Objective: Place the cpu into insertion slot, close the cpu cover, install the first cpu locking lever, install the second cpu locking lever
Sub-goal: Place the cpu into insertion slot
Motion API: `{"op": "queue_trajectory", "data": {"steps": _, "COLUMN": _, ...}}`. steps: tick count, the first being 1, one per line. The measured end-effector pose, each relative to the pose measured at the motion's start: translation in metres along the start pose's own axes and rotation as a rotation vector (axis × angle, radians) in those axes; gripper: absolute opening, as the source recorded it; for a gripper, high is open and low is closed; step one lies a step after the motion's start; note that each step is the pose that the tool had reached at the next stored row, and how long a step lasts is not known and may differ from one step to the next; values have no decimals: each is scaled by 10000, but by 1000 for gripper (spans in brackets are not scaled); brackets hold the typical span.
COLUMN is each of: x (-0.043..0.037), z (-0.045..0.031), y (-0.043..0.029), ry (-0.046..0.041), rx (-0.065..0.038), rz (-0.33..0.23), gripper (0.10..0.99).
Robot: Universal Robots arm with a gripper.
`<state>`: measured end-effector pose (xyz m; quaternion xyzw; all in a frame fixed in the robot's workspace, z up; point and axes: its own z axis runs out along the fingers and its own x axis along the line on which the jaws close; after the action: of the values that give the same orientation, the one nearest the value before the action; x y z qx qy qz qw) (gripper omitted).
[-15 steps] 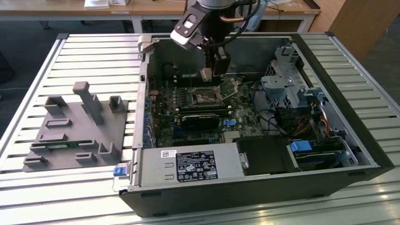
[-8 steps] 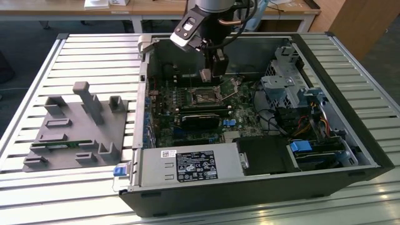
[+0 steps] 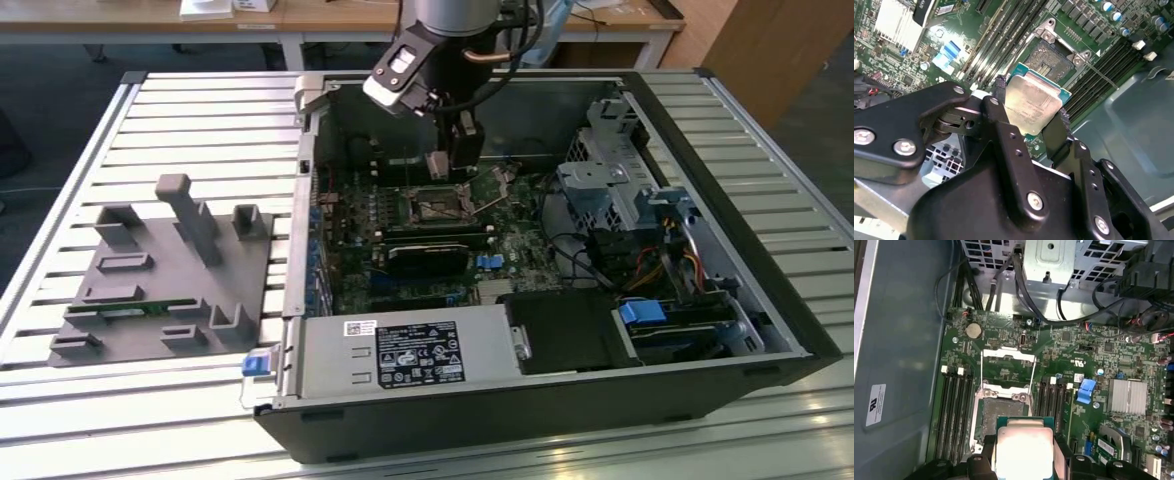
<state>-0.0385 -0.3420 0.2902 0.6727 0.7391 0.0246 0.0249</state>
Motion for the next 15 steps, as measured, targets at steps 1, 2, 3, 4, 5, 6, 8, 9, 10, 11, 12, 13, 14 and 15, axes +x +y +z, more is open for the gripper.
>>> {"op": "queue_trajectory", "data": {"steps": 1, "x": 8, "z": 8, "y": 0, "ry": -3, "rx": 1, "rz": 51, "gripper": 541}}
{"op": "queue_trajectory", "data": {"steps": 2, "x": 11, "z": 18, "y": 0, "ry": -9, "rx": 0, "rz": 145, "gripper": 541}}
{"op": "queue_trajectory", "data": {"steps": 3, "x": 15, "z": 28, "y": 0, "ry": -16, "rx": 1, "rz": 244, "gripper": 541}}
{"op": "queue_trajectory", "data": {"steps": 4, "x": 23, "z": 40, "y": 0, "ry": -22, "rx": 2, "rz": 310, "gripper": 541}}
{"op": "queue_trajectory", "data": {"steps": 5, "x": 33, "z": 56, "y": -1, "ry": -24, "rx": 2, "rz": 330, "gripper": 541}}
{"op": "queue_trajectory", "data": {"steps": 6, "x": 37, "z": 72, "y": -1, "ry": -22, "rx": 0, "rz": 330, "gripper": 541}}
{"op": "queue_trajectory", "data": {"steps": 8, "x": 45, "z": 107, "y": -3, "ry": -22, "rx": 1, "rz": 330, "gripper": 541}}
{"op": "queue_trajectory", "data": {"steps": 9, "x": 52, "z": 125, "y": -4, "ry": -22, "rx": 0, "rz": 330, "gripper": 541}}
{"op": "queue_trajectory", "data": {"steps": 10, "x": 59, "z": 141, "y": -4, "ry": -24, "rx": 2, "rz": 330, "gripper": 541}}
{"op": "queue_trajectory", "data": {"steps": 11, "x": 62, "z": 151, "y": -4, "ry": -22, "rx": 1, "rz": 330, "gripper": 541}}
{"op": "queue_trajectory", "data": {"steps": 12, "x": 62, "z": 157, "y": -4, "ry": -22, "rx": 1, "rz": 330, "gripper": 541}}
{"op": "queue_trajectory", "data": {"steps": 13, "x": 62, "z": 161, "y": -4, "ry": -23, "rx": 1, "rz": 329, "gripper": 541}}
{"op": "queue_trajectory", "data": {"steps": 14, "x": 62, "z": 164, "y": -5, "ry": -23, "rx": 2, "rz": 330, "gripper": 541}}
{"op": "queue_trajectory", "data": {"steps": 15, "x": 62, "z": 166, "y": -5, "ry": -25, "rx": 3, "rz": 330, "gripper": 541}}
